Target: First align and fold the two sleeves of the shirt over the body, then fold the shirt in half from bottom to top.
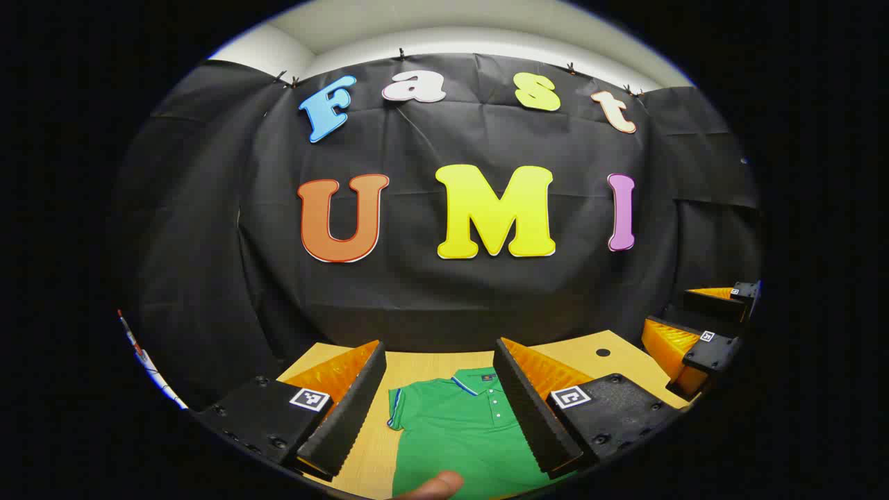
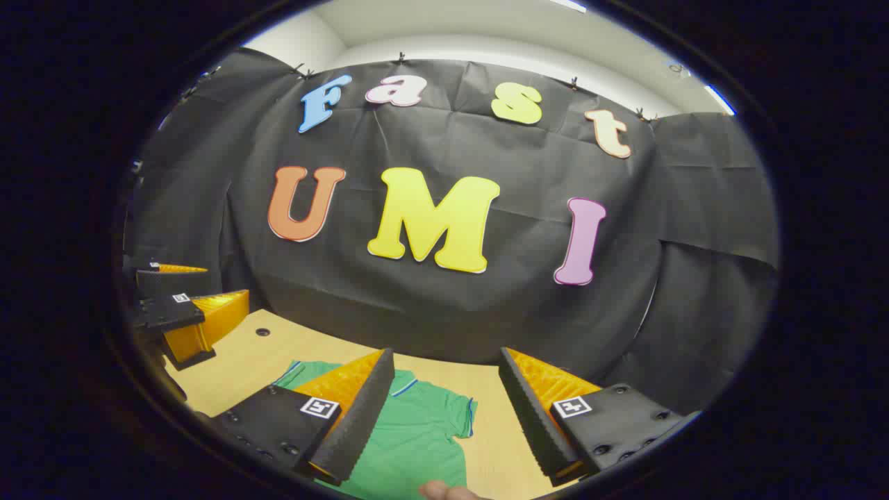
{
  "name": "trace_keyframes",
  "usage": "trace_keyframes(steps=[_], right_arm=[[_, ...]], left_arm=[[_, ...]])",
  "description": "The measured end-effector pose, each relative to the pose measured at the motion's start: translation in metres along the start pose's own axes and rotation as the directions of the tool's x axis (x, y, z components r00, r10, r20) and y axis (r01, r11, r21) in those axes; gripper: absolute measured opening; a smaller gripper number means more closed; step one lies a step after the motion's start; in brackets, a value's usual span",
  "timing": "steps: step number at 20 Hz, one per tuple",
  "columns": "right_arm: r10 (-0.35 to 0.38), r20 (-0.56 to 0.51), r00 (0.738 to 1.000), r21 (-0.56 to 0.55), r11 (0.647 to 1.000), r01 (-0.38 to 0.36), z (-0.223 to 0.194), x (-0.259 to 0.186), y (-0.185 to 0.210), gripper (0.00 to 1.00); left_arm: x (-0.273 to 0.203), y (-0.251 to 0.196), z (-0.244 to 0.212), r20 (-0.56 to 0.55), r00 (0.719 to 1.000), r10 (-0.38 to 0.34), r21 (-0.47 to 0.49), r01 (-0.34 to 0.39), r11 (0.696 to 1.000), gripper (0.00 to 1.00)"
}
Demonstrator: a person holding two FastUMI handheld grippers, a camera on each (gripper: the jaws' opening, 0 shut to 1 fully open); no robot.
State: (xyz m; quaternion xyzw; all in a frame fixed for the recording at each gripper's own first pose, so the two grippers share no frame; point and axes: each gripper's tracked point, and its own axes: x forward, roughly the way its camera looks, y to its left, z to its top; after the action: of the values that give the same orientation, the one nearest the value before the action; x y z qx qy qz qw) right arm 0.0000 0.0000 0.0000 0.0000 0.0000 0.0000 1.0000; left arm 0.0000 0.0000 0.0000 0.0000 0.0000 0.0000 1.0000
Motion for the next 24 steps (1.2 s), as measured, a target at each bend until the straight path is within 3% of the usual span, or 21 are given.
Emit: trace_keyframes(steps=[1,3,4,7,9,10,11,14,15,16,24], right_arm=[[0.003,0.0,1.0,-0.008,1.0,-0.003,-0.001,0.001,-0.002,0.94],[0.011,-0.002,1.0,-0.019,1.0,-0.011,-0.003,0.001,-0.008,0.94],[0.012,-0.002,1.0,-0.023,1.0,-0.012,-0.001,0.001,-0.01,0.94],[0.003,0.009,1.0,-0.036,0.999,-0.003,-0.001,0.002,-0.023,0.94],[0.004,0.011,1.0,-0.02,1.0,-0.004,-0.001,0.005,-0.028,0.94],[0.001,0.009,1.0,-0.015,1.0,-0.001,-0.001,0.006,-0.031,0.95],[0.001,0.008,1.0,-0.011,1.0,-0.001,-0.002,0.007,-0.034,0.95],[0.006,0.01,1.0,0.008,1.0,-0.006,-0.002,0.009,-0.037,0.94],[0.005,0.012,1.0,0.012,1.0,-0.005,-0.002,0.009,-0.038,0.94],[0.006,0.014,1.0,0.017,1.0,-0.006,-0.002,0.01,-0.04,0.94],[-0.013,-0.001,1.0,0.076,0.997,0.013,-0.007,0.014,-0.052,0.94]], left_arm=[[0.001,-0.005,0.002,0.004,1.0,-0.002,0.006,0.002,1.0,0.99],[0.001,-0.014,0.004,0.014,1.0,-0.006,0.009,0.006,1.0,0.94],[0.002,-0.02,0.004,0.014,1.0,-0.008,0.008,0.008,1.0,0.99],[0.003,-0.032,0.0,0.005,1.0,-0.018,0.003,0.018,1.0,0.99],[0.004,-0.039,-0.001,-0.002,1.0,-0.018,0.006,0.018,1.0,0.99],[0.004,-0.041,0.0,-0.003,1.0,-0.019,0.008,0.019,1.0,0.94],[0.005,-0.042,0.0,-0.002,1.0,-0.018,0.009,0.018,1.0,0.99],[0.005,-0.048,-0.002,-0.004,1.0,-0.019,0.012,0.019,1.0,0.99],[0.005,-0.049,-0.001,-0.007,1.0,-0.017,0.014,0.017,1.0,0.94],[0.006,-0.05,-0.002,-0.01,1.0,-0.017,0.016,0.017,1.0,0.99],[0.007,-0.058,-0.01,-0.029,0.999,-0.017,0.031,0.018,0.999,0.99]])
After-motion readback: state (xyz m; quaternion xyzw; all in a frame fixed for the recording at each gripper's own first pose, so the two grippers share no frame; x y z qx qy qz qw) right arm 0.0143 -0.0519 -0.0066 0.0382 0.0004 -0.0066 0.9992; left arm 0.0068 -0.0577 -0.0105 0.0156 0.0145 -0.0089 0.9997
